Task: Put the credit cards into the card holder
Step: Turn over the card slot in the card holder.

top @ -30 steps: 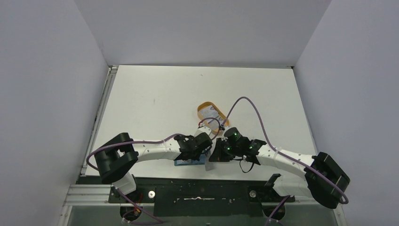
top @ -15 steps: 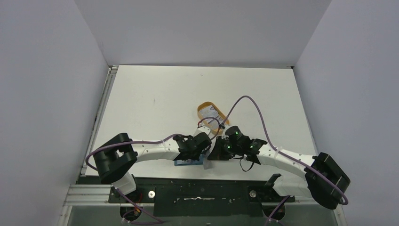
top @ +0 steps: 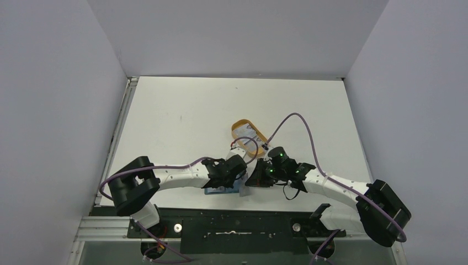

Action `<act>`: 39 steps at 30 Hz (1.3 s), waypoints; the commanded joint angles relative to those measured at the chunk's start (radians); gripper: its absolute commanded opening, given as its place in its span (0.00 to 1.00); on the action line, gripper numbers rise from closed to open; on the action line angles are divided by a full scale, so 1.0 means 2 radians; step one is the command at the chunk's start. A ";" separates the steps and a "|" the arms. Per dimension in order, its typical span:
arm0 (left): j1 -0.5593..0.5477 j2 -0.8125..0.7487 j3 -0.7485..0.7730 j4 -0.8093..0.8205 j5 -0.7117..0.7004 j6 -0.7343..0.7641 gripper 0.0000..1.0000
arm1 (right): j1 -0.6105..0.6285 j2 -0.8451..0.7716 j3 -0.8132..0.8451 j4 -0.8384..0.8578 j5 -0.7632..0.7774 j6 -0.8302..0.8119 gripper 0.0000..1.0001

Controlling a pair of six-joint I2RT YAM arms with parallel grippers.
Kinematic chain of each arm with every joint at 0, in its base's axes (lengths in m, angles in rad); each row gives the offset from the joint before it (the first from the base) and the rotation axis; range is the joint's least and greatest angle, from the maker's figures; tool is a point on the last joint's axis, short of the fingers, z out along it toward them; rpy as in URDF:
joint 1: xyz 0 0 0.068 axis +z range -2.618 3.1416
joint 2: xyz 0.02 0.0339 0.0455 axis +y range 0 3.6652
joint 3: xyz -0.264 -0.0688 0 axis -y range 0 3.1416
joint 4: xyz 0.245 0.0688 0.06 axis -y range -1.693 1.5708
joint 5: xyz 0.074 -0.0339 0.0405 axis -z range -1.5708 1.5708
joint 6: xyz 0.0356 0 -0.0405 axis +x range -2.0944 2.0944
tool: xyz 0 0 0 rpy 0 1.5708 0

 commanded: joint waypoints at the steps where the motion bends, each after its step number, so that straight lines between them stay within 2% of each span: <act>1: 0.013 0.020 -0.027 -0.033 -0.002 0.002 0.00 | -0.003 -0.002 -0.003 0.044 -0.019 0.016 0.00; 7: 0.016 0.022 -0.030 -0.031 0.000 -0.001 0.00 | -0.003 -0.038 0.002 0.026 -0.005 0.030 0.00; 12: 0.021 0.021 -0.034 -0.029 0.001 -0.002 0.00 | -0.004 -0.062 -0.002 0.022 -0.023 0.055 0.00; 17: 0.024 0.020 -0.033 -0.028 0.003 -0.003 0.00 | -0.005 -0.056 -0.017 0.045 -0.031 0.086 0.00; 27: 0.025 0.017 -0.032 -0.030 0.005 -0.003 0.00 | -0.010 0.003 -0.034 0.084 -0.044 0.097 0.00; 39: 0.027 0.022 -0.030 -0.029 0.006 -0.002 0.00 | -0.022 -0.025 -0.045 0.072 -0.041 0.096 0.00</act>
